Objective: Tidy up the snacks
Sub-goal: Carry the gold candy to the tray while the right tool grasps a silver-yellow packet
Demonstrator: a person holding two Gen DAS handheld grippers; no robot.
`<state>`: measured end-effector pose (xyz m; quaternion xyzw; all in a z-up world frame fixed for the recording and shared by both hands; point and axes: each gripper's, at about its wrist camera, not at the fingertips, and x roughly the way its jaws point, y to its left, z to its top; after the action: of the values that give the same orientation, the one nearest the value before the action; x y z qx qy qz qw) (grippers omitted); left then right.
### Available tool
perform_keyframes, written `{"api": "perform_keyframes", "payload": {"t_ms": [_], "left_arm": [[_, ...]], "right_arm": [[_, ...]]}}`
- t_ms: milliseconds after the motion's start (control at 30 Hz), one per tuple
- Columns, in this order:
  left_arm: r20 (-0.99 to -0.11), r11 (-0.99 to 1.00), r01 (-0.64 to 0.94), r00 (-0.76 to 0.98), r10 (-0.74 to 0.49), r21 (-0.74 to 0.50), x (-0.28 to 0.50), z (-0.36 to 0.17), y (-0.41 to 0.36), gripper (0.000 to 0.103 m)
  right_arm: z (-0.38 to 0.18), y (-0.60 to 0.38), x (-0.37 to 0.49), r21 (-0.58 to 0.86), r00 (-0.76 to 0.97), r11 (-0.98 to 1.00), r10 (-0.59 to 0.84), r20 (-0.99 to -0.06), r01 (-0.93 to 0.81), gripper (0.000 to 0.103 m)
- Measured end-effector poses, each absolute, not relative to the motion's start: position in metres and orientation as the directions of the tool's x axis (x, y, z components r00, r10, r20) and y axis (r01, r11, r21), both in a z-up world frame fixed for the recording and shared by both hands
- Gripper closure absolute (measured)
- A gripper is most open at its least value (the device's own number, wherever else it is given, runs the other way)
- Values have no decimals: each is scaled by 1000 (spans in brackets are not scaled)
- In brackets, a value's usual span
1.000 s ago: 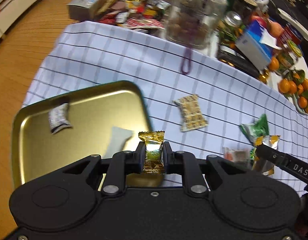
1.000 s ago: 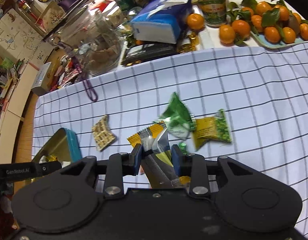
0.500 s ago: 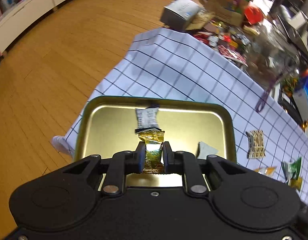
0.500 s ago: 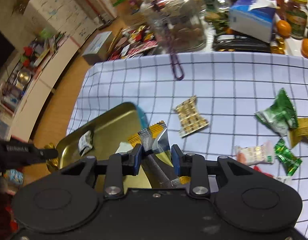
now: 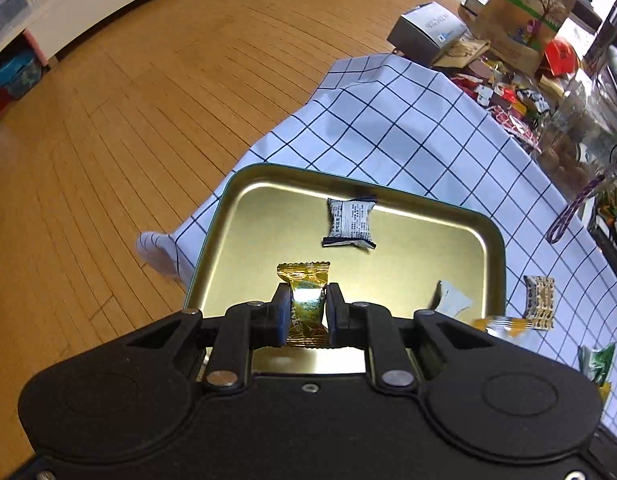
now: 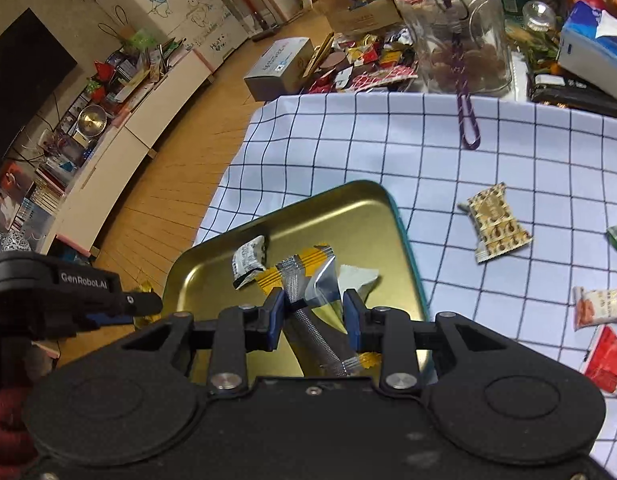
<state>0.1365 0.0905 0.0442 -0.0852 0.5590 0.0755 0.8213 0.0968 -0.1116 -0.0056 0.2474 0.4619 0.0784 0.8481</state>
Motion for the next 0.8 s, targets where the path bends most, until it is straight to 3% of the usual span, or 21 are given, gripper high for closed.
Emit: {"api": "perform_keyframes", "payload": {"t_ms": [267,433,600,800], "left_arm": [[-894,946,-323,419,158,16,124,56,109,79],[-908,937,-346,406,102,-49,117,55,121,79],[-908,933,-358,401,122,-33,113,54,120,79],[-903,927,-370,418,100,-68,115,60,126,71]], "right_arm": [[-18,-78,110,455,547,884,328,-770,110,70],[-20,-68,116,449,569,882,299,-766,141,70],[-18,-57,120,452,612,877,271,-743,161,70],[-23,-51,124,441,628,878,239,-741,186,70]]}}
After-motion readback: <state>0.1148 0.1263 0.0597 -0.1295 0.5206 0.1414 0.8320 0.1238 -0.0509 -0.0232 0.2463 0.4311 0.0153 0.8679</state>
